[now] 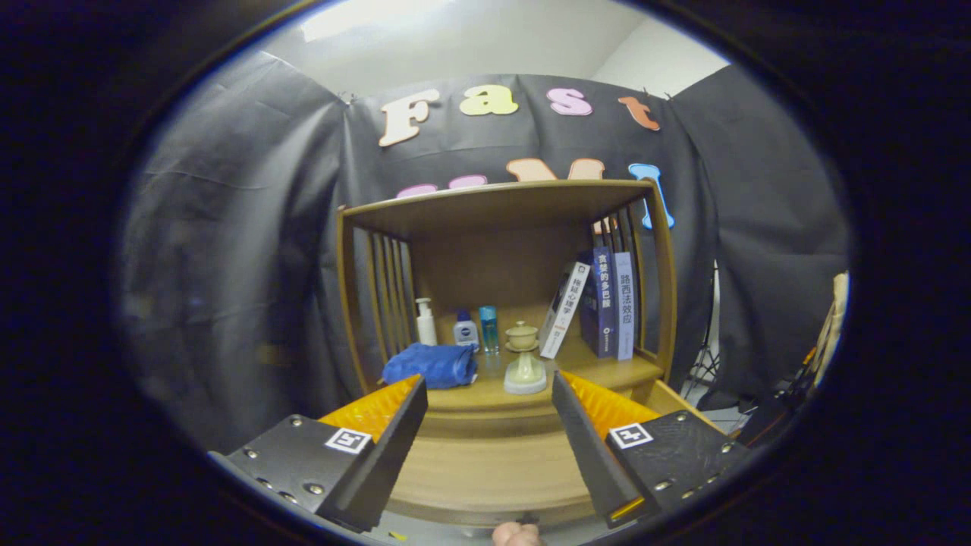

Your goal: Pull open the drawer, take out the items inside it, and place them on the countertop above the cabinet.

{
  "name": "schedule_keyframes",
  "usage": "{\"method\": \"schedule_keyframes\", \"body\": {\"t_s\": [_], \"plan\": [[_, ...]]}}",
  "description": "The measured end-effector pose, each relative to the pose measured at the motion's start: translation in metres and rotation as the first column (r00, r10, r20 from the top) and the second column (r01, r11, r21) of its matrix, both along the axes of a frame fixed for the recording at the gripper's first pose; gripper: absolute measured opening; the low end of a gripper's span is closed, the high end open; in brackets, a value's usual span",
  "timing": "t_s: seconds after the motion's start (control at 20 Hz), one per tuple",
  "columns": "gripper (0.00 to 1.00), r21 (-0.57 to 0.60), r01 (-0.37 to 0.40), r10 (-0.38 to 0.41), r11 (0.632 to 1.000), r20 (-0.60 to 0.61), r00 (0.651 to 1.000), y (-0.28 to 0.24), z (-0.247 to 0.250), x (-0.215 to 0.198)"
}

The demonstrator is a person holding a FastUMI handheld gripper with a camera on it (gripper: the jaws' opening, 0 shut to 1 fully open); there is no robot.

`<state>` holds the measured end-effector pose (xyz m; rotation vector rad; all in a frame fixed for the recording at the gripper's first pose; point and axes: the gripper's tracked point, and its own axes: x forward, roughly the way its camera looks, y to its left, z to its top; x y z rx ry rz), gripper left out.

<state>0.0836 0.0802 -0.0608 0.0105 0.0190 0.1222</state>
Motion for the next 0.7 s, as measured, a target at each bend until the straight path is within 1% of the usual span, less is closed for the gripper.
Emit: {"method": "schedule_keyframes", "body": {"t_s": [0.15,0.3,0.45,0.55,0.7], "plan": [[0.98,0.001,0.042,-0.042,0.999,-0.018,0.999,-0.017,-0.023,-0.022],[0.99,0.016,0.038,-0.037,0.999,-0.046,0.998,-0.024,-0.048,-0.034],[0.99,0.005,0.047,-0.047,0.999,-0.061,0.997,-0.039,-0.075,-0.036],[0.98,-0.004,0.059,-0.059,0.998,-0.078,0.995,-0.049,-0.102,-0.036],[0.98,-0.015,0.047,-0.049,0.999,-0.131,0.99,-0.052,-0.141,-0.035]]}}
